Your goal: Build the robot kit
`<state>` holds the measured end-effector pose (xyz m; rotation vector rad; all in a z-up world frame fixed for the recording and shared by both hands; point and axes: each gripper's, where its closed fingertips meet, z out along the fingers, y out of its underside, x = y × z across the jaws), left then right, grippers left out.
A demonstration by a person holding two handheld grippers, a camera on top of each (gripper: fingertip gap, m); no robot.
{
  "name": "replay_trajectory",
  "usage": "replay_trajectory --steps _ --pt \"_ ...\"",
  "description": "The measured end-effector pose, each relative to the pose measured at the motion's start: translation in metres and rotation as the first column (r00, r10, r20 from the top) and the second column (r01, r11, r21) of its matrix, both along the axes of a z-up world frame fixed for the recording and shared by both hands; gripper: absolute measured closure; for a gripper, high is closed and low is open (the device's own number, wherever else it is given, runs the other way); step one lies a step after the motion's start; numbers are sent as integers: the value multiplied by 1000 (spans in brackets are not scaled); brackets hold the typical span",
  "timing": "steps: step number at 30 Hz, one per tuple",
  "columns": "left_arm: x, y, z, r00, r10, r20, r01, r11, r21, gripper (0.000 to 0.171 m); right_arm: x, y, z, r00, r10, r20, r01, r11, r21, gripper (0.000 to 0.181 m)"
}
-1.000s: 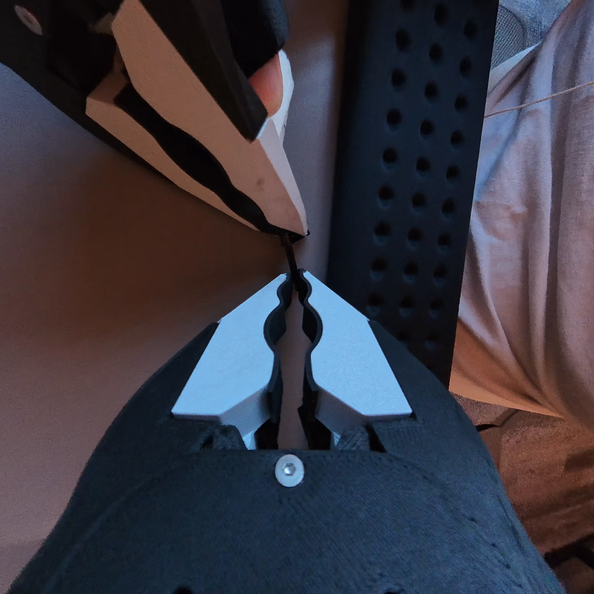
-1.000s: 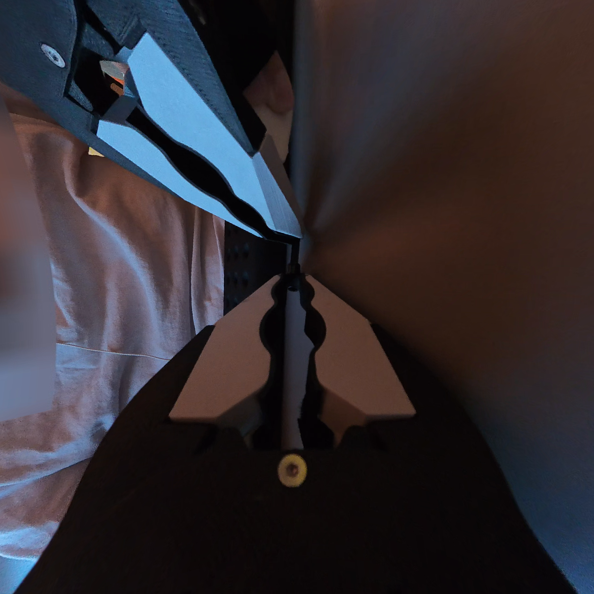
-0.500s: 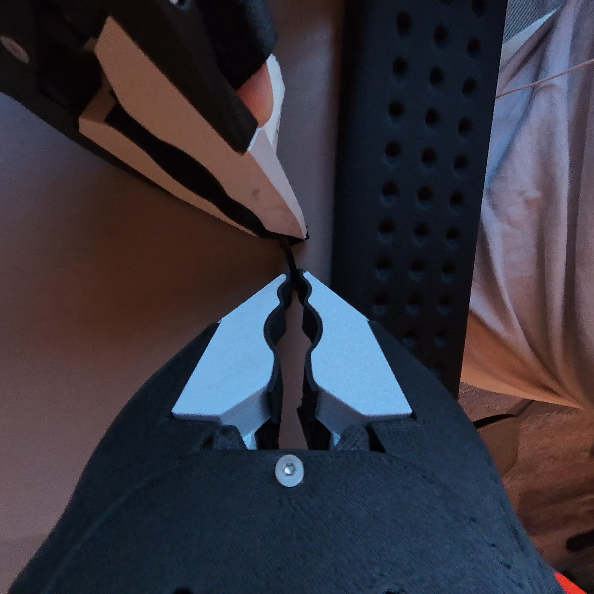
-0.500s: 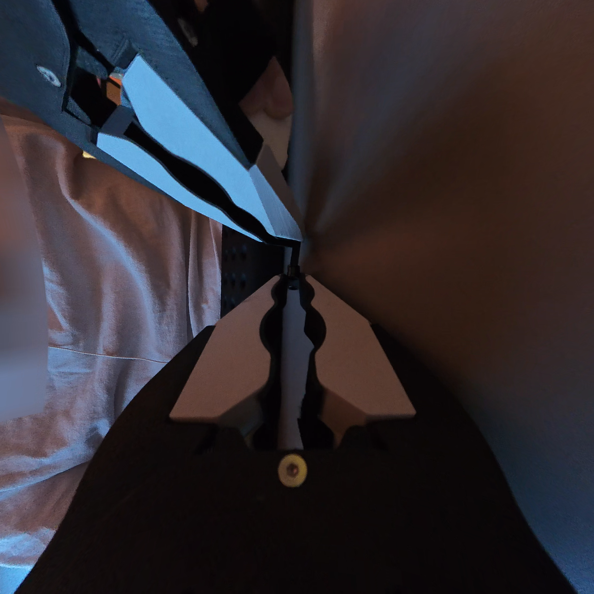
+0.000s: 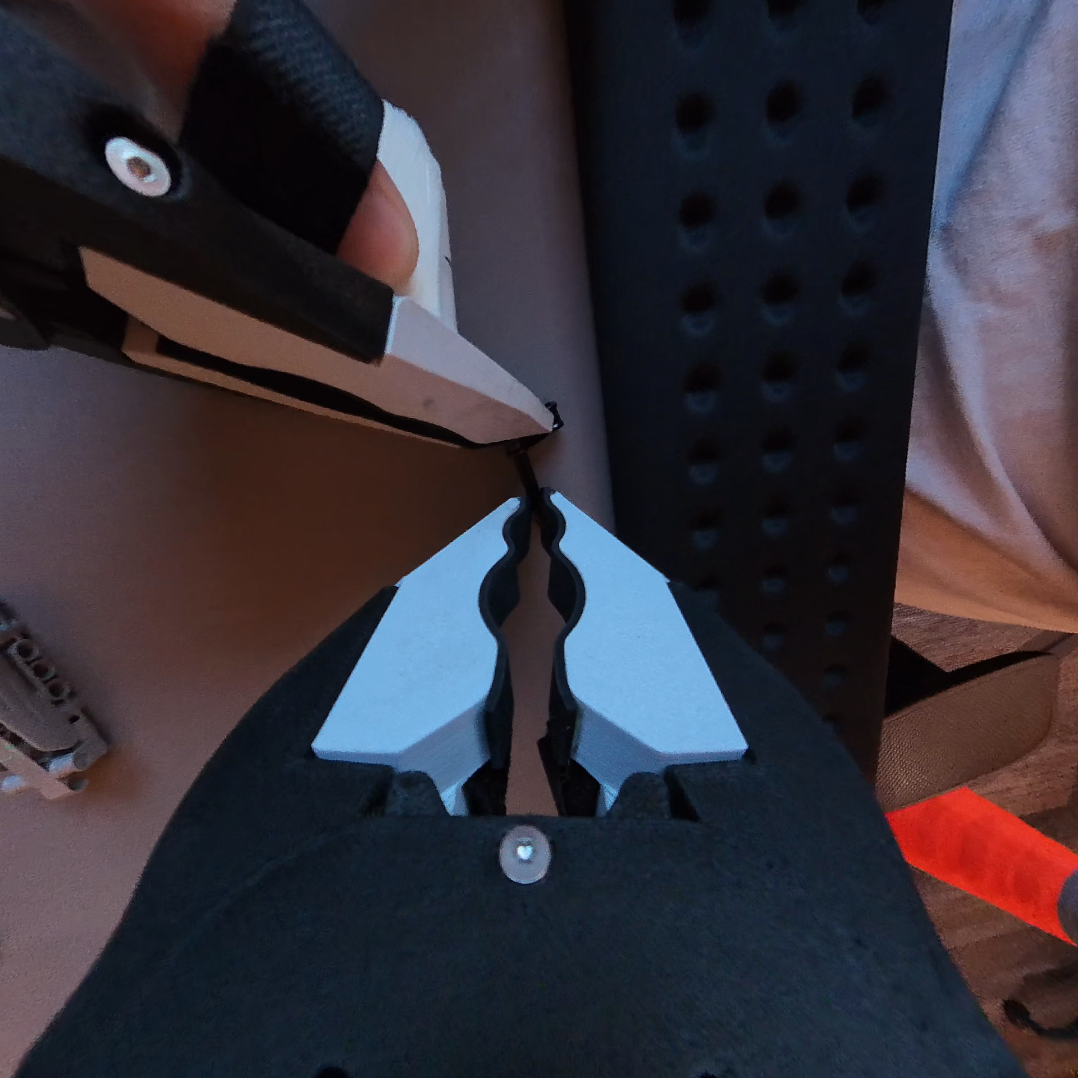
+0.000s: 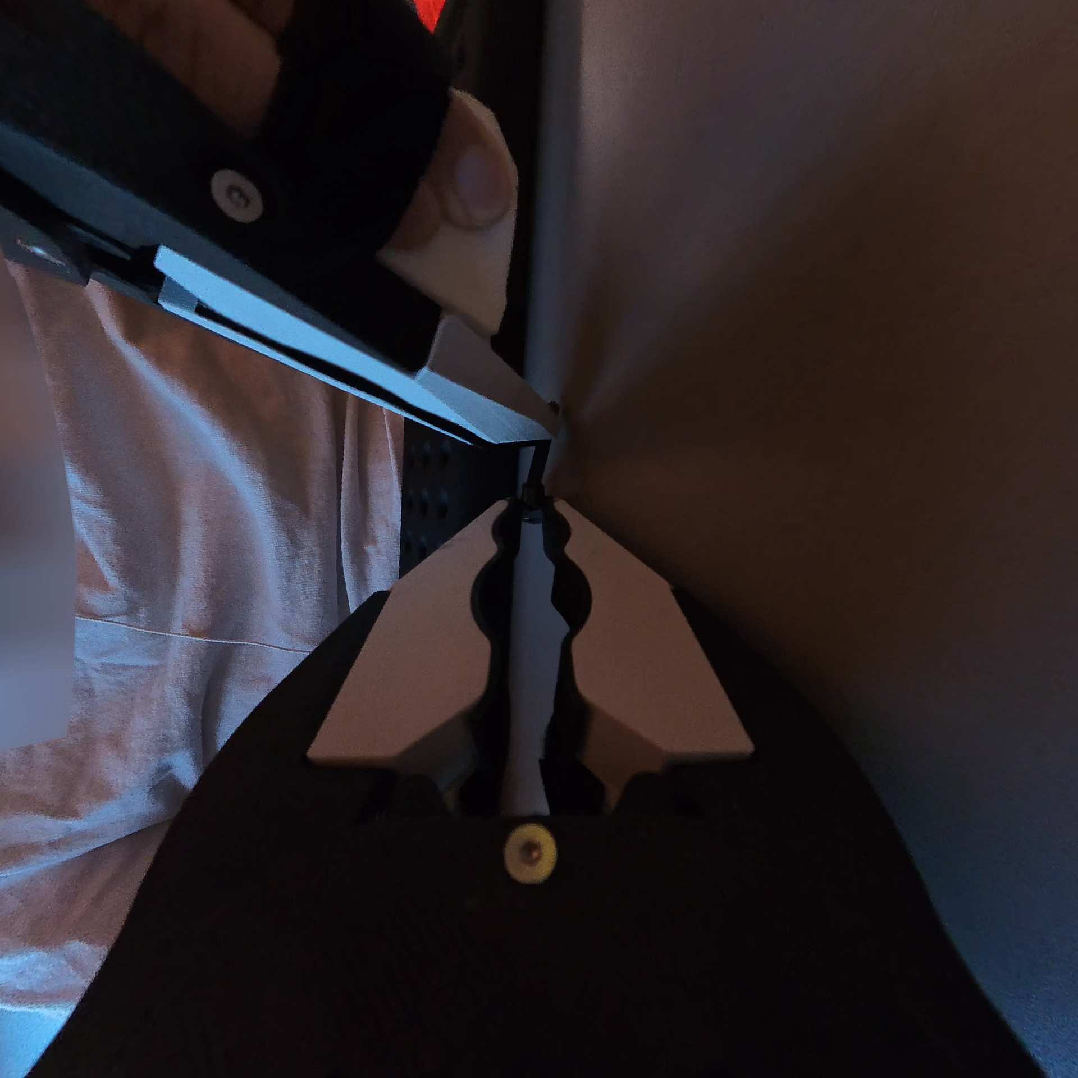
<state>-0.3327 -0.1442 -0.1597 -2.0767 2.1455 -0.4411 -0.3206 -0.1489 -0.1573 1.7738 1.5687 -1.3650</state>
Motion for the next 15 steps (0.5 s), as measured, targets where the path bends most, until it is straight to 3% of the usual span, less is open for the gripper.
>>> replay_trajectory --steps 15 --pt "0 1 3 999 -9 -49 10 1000 28 171 0 0 0 1000 6 -3 -6 1000 -10 175"
